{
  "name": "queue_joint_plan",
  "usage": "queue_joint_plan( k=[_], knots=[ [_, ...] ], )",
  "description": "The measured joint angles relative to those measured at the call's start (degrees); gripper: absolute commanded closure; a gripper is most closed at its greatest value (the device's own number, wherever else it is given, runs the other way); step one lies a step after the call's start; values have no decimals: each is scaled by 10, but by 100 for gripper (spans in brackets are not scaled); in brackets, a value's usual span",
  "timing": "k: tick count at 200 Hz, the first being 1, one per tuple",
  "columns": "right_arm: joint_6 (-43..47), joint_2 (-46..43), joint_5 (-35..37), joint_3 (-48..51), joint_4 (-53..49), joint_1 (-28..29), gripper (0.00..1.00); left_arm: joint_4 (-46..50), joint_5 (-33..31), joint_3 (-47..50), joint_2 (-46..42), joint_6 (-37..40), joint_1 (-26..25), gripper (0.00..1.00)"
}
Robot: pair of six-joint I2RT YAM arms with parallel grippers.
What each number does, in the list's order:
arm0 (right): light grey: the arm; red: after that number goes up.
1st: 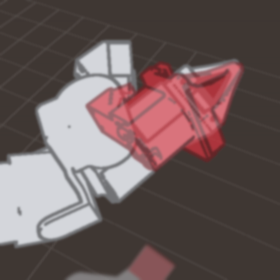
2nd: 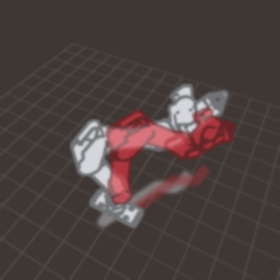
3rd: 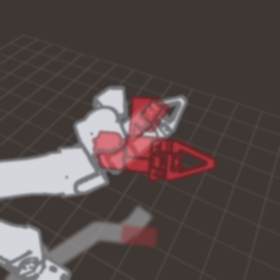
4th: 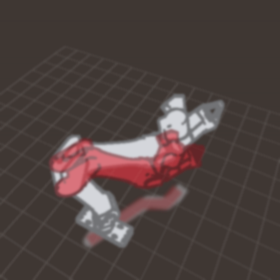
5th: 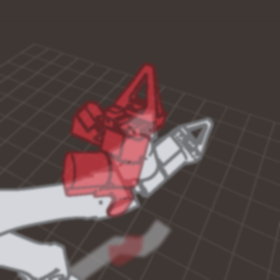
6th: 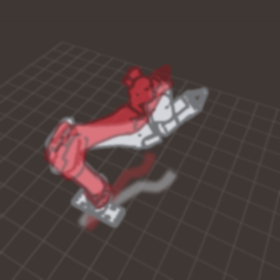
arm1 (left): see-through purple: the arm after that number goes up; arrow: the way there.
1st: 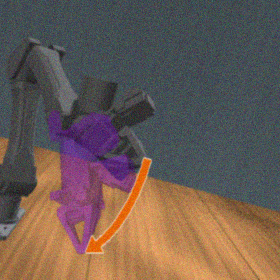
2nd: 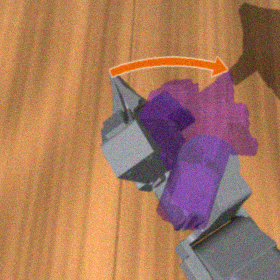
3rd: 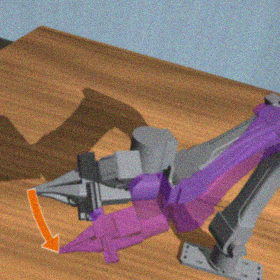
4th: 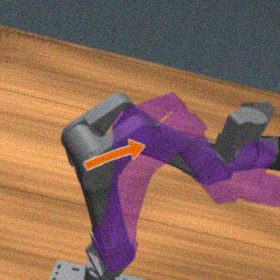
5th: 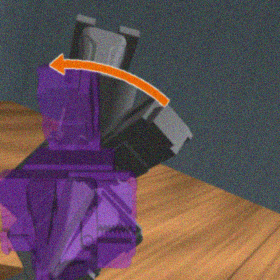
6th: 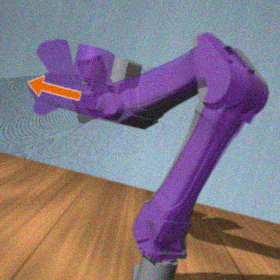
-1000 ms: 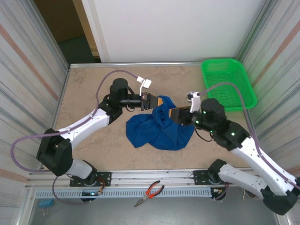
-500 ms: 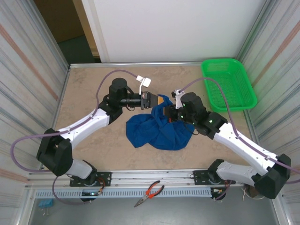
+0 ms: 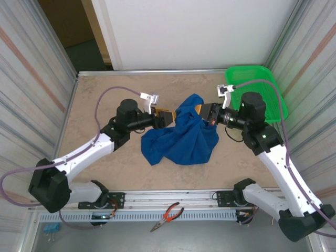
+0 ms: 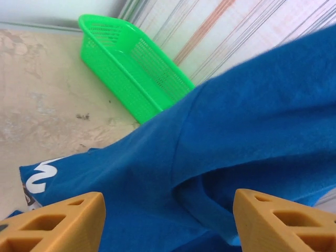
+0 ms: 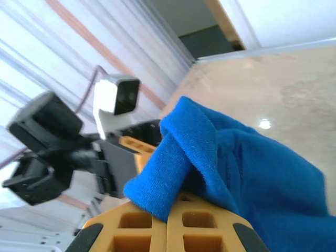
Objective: Fold the inside-out t-shirt
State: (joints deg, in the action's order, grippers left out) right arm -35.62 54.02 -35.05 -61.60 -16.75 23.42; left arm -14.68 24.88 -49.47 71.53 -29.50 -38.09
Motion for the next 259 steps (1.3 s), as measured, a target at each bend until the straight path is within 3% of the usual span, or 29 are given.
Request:
queue_joint_plan(
  k=[55, 153, 161, 173, 197, 222, 241, 259],
  knots=[
    [-43, 26, -45, 30, 19, -2, 100, 14, -98, 1, -34, 111, -63, 30],
    [-62, 65, -45, 33, 46, 2, 100, 24, -82, -17, 6, 193, -67, 28],
    [-62, 69, -46, 33, 49, 2, 100, 24, -80, -23, 15, 195, -67, 31],
    [-62, 75, -50, 33, 50, 2, 100, 24, -79, -32, 29, 200, -67, 44],
    [-62, 83, -57, 33, 52, -1, 100, 26, -60, -50, 55, 207, -58, 99],
    [-59, 93, -63, 36, 61, -23, 100, 29, 1, -68, 66, 195, -20, 100],
    [-54, 116, -62, 42, 66, -44, 100, 15, 102, -83, 69, 142, 37, 100],
    [-45, 164, -61, 43, 78, -55, 67, -38, 211, -108, 90, 61, 83, 100]
  ],
)
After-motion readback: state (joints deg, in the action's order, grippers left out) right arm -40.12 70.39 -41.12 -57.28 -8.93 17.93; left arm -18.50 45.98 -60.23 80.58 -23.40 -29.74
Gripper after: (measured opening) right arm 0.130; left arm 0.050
